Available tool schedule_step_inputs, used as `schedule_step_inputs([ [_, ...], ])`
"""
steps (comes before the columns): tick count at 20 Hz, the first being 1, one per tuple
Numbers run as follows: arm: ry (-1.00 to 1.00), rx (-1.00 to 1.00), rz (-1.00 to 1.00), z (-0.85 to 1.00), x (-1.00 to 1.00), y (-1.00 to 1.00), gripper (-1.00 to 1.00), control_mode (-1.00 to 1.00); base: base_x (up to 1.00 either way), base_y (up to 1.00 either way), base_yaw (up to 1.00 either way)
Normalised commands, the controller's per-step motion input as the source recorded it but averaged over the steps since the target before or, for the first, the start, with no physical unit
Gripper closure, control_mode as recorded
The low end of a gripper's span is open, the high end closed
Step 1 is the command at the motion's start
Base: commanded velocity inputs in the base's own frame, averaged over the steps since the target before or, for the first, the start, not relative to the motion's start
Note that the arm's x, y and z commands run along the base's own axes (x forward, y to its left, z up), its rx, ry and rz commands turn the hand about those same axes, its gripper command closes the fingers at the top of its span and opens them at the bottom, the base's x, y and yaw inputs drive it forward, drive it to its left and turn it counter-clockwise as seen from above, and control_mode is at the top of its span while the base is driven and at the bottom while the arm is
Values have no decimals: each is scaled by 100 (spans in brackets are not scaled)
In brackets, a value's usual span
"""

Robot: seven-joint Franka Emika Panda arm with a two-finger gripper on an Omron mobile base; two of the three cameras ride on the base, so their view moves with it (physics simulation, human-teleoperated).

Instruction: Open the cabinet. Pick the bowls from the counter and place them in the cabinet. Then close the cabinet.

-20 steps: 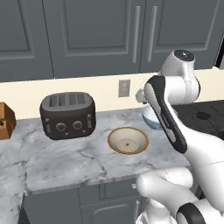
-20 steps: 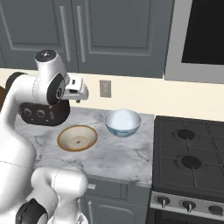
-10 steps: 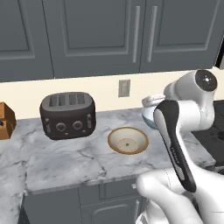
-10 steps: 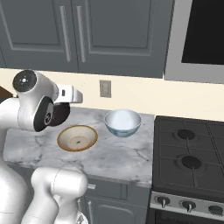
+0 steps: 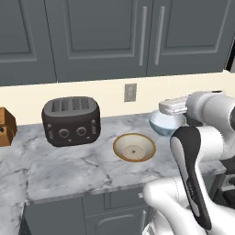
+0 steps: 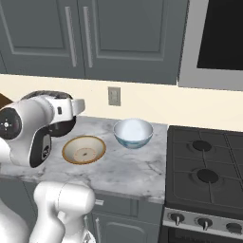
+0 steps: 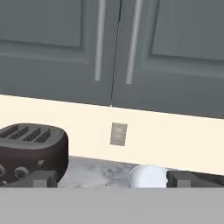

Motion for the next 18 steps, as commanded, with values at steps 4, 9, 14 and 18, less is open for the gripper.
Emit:
schedule_step_inputs([
  [4,-40,0,0,49,-31,-8,-100,-100,0,0,0],
  [9,-36,0,0,50,-18,-2,-100,-100,0,0,0],
  [14,-26,0,0,37,-4,0,-100,-100,0,0,0],
  [18,-5,0,0,21,0,0,-100,-100,0,0,0],
])
